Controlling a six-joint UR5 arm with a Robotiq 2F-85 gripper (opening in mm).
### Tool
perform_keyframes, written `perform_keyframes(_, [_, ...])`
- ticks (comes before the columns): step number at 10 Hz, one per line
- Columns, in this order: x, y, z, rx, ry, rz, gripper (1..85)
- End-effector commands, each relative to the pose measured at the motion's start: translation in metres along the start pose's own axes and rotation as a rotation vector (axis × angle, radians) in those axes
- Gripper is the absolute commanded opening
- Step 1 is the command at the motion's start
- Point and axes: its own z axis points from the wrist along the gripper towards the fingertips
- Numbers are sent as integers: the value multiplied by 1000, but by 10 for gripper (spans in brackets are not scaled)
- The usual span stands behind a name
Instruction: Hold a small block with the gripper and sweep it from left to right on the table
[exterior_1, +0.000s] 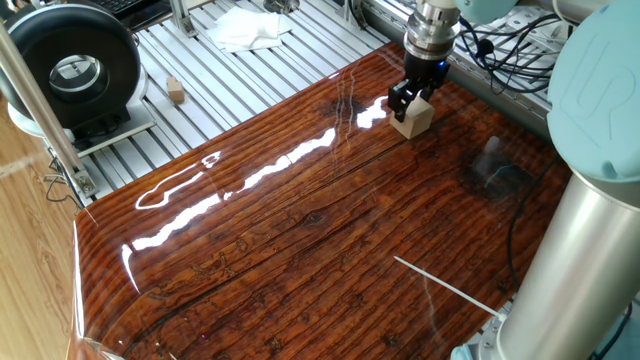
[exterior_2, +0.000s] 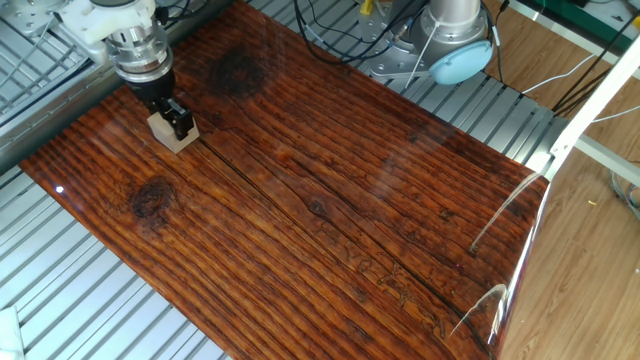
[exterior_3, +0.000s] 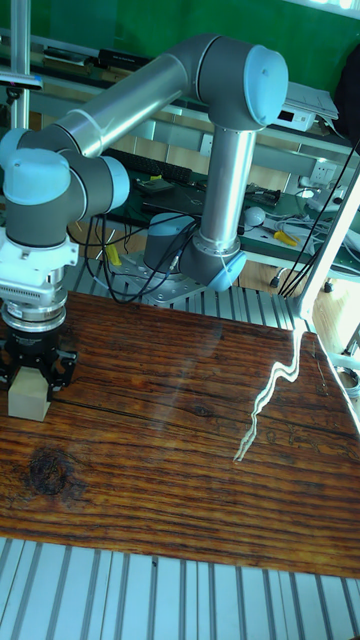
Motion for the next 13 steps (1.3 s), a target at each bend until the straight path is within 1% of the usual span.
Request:
perform_keyframes(1, [-1, 4, 2, -9, -8, 10, 10])
perform_keyframes(3, [-1, 4, 2, -8, -8, 10, 10])
perform_keyframes(5, [0, 4, -1, -12, -5, 10, 10])
perform_keyframes(10, [-1, 7, 3, -11, -11, 13, 10])
perform_keyframes(13, [0, 7, 1, -12, -8, 13, 10])
